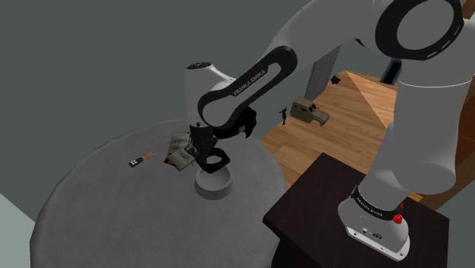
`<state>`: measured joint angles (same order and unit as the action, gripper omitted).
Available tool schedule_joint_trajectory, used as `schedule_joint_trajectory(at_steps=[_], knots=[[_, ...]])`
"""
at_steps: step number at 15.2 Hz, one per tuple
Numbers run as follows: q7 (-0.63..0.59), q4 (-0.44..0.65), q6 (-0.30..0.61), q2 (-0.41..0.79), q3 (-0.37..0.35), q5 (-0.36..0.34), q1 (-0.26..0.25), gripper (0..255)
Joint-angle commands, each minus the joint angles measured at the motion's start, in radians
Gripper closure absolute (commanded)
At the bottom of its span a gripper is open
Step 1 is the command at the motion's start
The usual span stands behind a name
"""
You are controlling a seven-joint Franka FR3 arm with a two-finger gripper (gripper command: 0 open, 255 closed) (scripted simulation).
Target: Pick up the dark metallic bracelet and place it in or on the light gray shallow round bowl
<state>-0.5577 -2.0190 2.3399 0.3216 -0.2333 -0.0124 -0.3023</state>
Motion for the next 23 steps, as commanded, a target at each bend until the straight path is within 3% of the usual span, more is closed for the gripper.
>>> schedule_joint_trajectory(at_steps=[1, 15, 22, 23], knots=[[-0.005, -0.007, 0.022, 0.015, 0.001, -0.004, -0.003, 255], [-0.021, -0.021, 0.168, 0.149, 0.023, -0.040, -0.020, 255], [-0.021, -0.021, 0.168, 0.149, 0.022, -0.040, -0.020, 255], [-0.022, -0.019, 0.167, 0.150, 0.022, -0.040, -0.021, 0]])
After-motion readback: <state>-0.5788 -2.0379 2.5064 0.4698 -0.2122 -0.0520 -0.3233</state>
